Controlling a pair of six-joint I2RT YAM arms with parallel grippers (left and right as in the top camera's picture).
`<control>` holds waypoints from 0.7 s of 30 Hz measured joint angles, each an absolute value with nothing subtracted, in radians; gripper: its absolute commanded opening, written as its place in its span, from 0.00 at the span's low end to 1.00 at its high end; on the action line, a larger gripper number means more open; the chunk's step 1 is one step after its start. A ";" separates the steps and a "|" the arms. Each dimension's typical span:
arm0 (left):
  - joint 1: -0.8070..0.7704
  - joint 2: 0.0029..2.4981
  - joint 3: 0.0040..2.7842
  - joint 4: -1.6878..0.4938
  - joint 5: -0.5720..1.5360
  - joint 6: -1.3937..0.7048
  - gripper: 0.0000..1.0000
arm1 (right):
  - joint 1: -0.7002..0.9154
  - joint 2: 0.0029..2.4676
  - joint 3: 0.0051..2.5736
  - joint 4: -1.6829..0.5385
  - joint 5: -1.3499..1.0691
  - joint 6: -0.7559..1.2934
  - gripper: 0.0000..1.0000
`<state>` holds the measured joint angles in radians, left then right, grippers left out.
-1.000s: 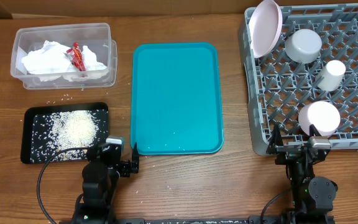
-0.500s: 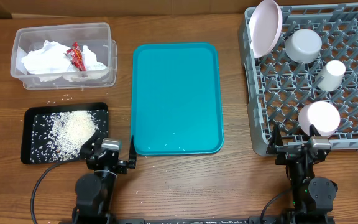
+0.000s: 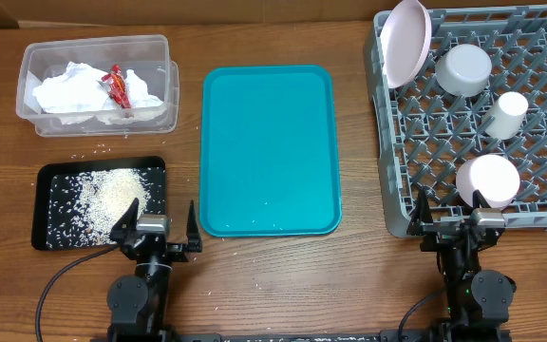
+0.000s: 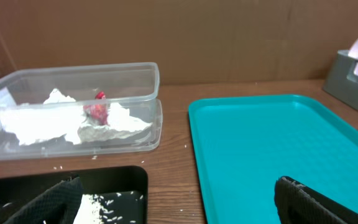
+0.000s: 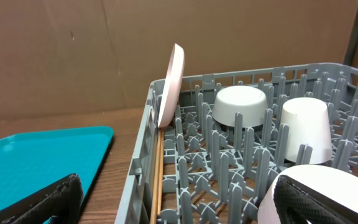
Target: Sort waste into correct bins and load items into the dishwasher
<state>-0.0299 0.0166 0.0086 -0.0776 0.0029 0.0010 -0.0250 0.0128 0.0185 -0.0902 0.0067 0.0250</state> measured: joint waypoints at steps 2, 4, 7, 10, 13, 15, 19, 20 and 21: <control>-0.028 0.017 0.009 -0.078 0.002 -0.002 1.00 | -0.025 0.013 0.019 -0.090 0.007 0.025 1.00; -0.025 0.017 0.009 -0.078 0.002 0.003 1.00 | -0.025 0.013 0.019 -0.090 0.007 0.025 1.00; -0.024 0.017 0.009 -0.078 0.002 0.025 1.00 | -0.025 0.013 0.019 -0.090 0.006 0.025 1.00; -0.024 0.017 0.009 -0.078 0.002 0.036 1.00 | -0.025 0.013 0.019 -0.090 0.007 0.025 1.00; -0.024 0.017 0.009 -0.078 0.002 0.037 1.00 | -0.025 0.013 0.019 -0.090 0.007 0.025 1.00; -0.024 0.017 0.009 -0.078 0.003 0.037 1.00 | -0.025 0.013 0.019 -0.090 0.007 0.025 1.00; -0.024 0.017 0.009 -0.078 0.003 0.037 1.00 | -0.025 0.013 0.019 -0.090 0.006 0.025 1.00; -0.024 0.017 0.009 -0.078 0.003 0.038 1.00 | -0.025 0.013 0.019 -0.091 0.007 0.025 1.00; -0.024 0.017 0.009 -0.078 0.003 0.039 1.00 | -0.025 0.013 0.019 -0.090 0.006 0.025 1.00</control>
